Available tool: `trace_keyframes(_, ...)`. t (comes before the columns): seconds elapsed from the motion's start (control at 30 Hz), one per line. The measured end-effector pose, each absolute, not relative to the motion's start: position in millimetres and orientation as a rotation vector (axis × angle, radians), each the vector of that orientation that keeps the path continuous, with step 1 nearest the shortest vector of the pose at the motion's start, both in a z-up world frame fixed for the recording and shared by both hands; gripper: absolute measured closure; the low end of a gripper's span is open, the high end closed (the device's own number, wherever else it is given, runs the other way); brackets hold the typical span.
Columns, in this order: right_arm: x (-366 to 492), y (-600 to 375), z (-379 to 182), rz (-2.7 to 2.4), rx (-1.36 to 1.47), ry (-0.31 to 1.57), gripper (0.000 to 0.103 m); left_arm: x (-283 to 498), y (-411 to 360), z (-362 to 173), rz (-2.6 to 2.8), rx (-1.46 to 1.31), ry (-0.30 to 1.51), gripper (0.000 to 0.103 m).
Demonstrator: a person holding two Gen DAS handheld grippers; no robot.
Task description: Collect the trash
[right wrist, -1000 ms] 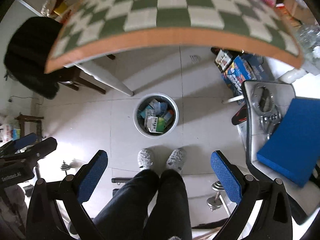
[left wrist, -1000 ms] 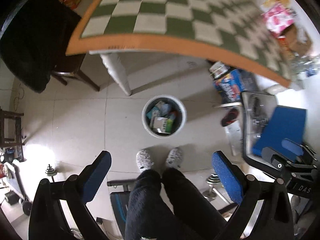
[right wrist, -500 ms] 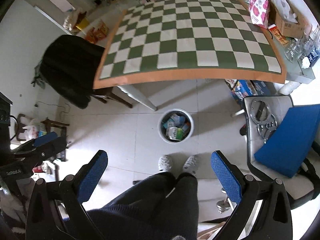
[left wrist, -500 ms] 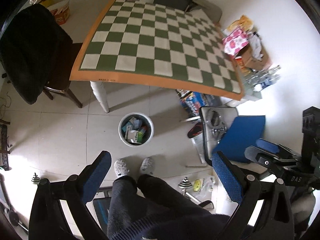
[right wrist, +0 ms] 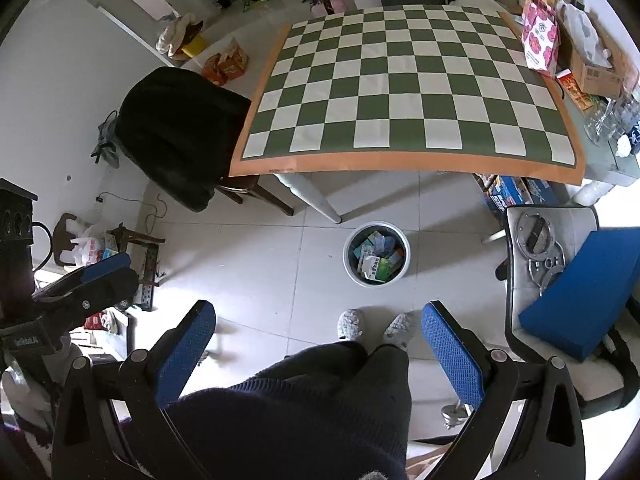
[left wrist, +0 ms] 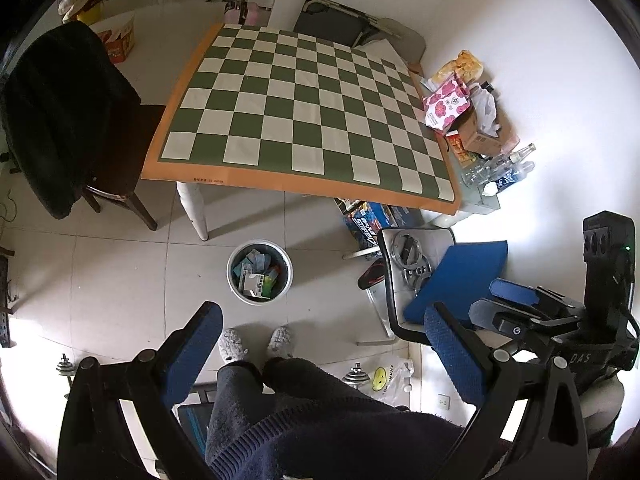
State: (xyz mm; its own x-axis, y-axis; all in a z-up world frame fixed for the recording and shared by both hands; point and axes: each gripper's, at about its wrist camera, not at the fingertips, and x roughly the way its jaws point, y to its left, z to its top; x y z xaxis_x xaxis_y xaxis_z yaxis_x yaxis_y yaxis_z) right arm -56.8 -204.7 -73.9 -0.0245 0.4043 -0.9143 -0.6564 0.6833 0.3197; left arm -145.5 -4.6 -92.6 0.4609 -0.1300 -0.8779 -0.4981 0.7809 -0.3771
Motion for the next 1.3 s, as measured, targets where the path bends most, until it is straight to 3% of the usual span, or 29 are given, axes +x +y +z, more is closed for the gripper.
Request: trace_keyframes(1.3,-58,-215,-59,0.888,-0.237,1.365,0.0,-143,-19,-74,0.178,-0.643,1.088,0.0)
